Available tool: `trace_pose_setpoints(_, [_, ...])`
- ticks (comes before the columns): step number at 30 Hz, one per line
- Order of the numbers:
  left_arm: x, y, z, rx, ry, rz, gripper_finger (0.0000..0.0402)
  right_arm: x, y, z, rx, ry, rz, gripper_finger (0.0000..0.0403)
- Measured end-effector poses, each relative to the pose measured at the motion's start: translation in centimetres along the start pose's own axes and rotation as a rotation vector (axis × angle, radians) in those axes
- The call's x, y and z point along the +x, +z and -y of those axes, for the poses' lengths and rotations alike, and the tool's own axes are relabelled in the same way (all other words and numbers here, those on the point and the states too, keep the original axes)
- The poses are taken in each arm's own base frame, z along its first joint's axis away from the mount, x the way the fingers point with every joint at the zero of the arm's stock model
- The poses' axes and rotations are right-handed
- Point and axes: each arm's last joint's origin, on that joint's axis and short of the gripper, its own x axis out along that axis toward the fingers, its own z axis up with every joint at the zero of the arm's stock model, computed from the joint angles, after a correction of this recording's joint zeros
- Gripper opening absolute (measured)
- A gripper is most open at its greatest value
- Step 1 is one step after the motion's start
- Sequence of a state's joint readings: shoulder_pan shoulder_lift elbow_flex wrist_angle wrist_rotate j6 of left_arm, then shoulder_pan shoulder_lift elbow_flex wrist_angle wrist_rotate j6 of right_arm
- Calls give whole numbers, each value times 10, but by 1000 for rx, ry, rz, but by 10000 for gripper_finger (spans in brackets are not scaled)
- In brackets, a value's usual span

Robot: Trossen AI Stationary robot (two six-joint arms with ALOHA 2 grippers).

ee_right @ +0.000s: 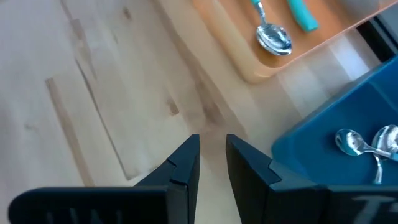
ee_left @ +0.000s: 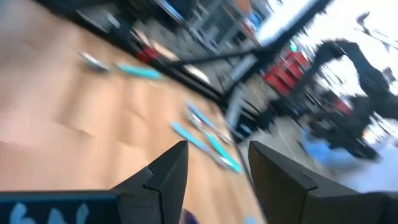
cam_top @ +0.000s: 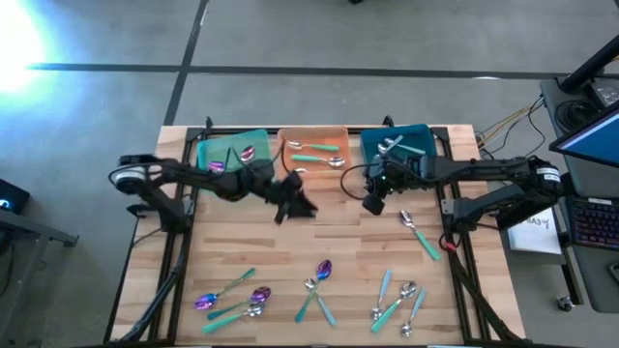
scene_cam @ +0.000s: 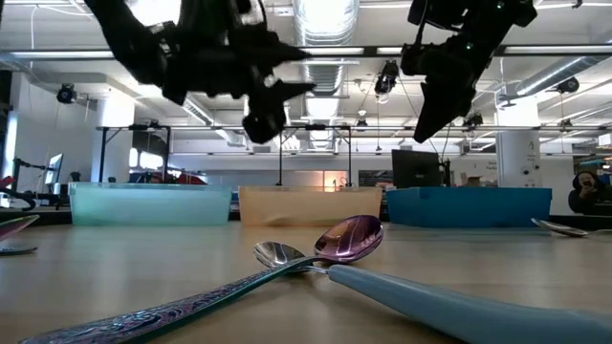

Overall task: Sort silverware by color (type)
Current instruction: Put the blue spoon into the green bin

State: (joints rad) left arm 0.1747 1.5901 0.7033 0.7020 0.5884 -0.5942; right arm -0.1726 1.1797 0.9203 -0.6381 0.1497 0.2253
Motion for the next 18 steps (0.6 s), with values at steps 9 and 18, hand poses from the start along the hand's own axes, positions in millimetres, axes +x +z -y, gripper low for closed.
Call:
trace_pose_setpoints(9, [-6, -51, 79, -158, 256, -277, 153, -1, -1, -6, -7, 15, -1, 68])
trace_pose_setpoints(18, [-35, -123, 152, -441, 556, -413, 153, -1, -2, -7, -26, 18, 0, 68])
